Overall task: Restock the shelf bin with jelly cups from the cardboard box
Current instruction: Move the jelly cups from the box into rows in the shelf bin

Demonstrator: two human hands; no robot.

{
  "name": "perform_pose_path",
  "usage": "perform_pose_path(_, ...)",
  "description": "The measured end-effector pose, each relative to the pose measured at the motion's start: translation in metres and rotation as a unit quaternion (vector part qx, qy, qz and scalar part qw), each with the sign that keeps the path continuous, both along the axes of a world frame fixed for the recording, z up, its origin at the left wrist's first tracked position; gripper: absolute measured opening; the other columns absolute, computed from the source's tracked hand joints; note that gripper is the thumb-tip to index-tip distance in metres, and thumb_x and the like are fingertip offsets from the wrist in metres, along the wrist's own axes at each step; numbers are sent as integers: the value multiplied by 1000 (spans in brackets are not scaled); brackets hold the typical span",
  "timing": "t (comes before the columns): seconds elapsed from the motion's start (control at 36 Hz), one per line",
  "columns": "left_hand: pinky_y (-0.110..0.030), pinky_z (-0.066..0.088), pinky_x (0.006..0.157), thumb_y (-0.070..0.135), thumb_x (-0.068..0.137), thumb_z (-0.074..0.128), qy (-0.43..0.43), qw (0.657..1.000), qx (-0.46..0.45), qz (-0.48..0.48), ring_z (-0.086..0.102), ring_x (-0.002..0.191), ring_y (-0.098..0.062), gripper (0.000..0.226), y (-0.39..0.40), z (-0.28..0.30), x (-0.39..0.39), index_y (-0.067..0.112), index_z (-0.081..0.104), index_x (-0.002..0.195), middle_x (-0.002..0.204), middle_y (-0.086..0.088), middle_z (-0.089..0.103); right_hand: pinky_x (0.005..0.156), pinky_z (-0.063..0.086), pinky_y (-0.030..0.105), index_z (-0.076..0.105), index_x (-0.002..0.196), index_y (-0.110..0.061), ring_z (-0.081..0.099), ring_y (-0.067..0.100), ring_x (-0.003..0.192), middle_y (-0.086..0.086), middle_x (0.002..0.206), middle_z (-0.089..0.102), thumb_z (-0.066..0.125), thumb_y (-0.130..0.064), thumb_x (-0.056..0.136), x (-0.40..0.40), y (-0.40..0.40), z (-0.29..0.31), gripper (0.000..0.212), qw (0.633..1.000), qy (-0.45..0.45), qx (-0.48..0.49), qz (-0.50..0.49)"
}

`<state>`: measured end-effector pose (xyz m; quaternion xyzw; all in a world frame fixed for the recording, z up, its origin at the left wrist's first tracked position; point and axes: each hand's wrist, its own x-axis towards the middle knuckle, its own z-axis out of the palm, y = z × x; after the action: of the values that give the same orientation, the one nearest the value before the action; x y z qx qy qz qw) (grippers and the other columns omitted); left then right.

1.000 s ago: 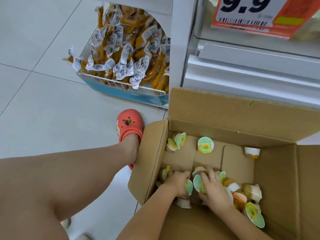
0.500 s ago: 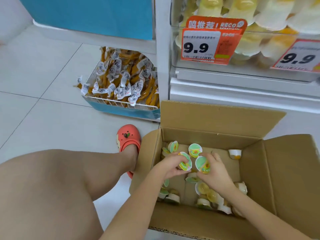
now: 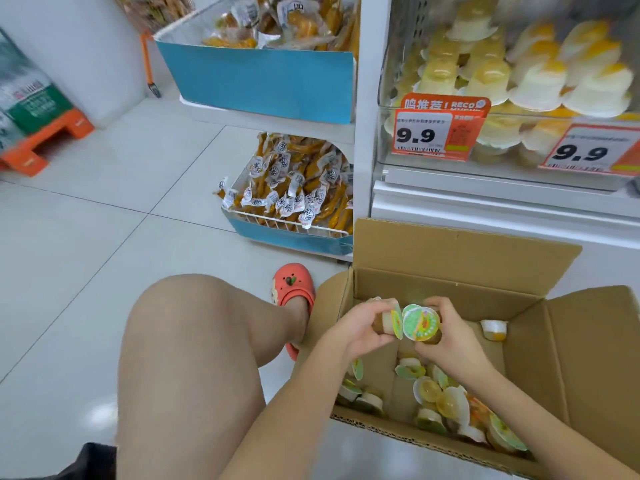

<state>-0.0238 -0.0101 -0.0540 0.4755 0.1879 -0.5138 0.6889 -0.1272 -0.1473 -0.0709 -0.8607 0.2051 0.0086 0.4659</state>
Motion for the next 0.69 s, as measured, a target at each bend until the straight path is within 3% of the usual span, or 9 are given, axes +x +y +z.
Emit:
perform_pose_path(0.06, -30, 54, 78, 6, 89, 61, -40, 998, 5, -39, 62, 91, -17, 13, 1, 3, -3, 9, 63, 101, 105, -9, 62, 62, 45, 24, 42, 112, -23, 61, 13, 73, -8, 93, 60, 72, -3, 63, 1, 1, 2, 61, 1000, -12, -5, 16)
perform_pose_path(0.17, -25, 52, 88, 6, 90, 60, -75, 992, -9, -97, 63, 96, -14, 17, 3, 6, -7, 8, 61, 107, 105, -7, 65, 80, 45, 26, 41, 119, -25, 54, 12, 97, -7, 108, 58, 79, -13, 68, 4, -1, 3, 64, 997, -22, -40, 54)
perform_pose_path(0.28, -33, 53, 91, 7, 88, 64, -78, 989, 1, -129, 63, 102, -19, 29, 5, 4, -8, 6, 59, 116, 116, -12, 65, 66, 37, 12, 52, 112, -30, 47, 0, 78, -17, 103, 58, 83, -21, 67, 4, -3, 10, 56, 992, 1, -64, 104)
perform_pose_path(0.39, -44, 53, 90, 18, 87, 67, -66, 985, 16, -157, 64, 104, -26, 28, 8, 5, -7, 13, 61, 114, 110, -10, 66, 68, 45, 20, 55, 105, -46, 51, 7, 71, -14, 104, 61, 84, -21, 68, 2, -7, 11, 53, 998, 5, -5, 69)
perform_pose_path(0.5, -36, 56, 85, 19, 88, 65, -47, 989, 6, -141, 68, 90, -23, 18, 6, 9, -5, 11, 62, 104, 101, -11, 67, 78, 53, 22, 60, 113, -33, 61, 13, 98, -7, 113, 63, 81, -9, 71, 1, -7, 15, 53, 993, -14, 108, 52)
perform_pose_path(0.58, -33, 59, 74, 20, 87, 67, -31, 990, 13, -139, 70, 82, -23, 23, 5, 11, -5, 8, 61, 106, 96, -13, 70, 81, 54, 24, 57, 117, -30, 62, 14, 100, -3, 113, 62, 82, -8, 69, 0, -5, 17, 58, 988, -8, 141, 62)
perform_pose_path(0.69, -33, 59, 76, 20, 86, 67, -20, 990, 12, -139, 71, 80, -22, 28, 3, 13, -5, 6, 60, 109, 97, -14, 69, 87, 52, 28, 58, 118, -35, 62, 9, 101, -9, 113, 63, 84, -15, 67, 1, -5, 17, 60, 990, -5, 130, 56)
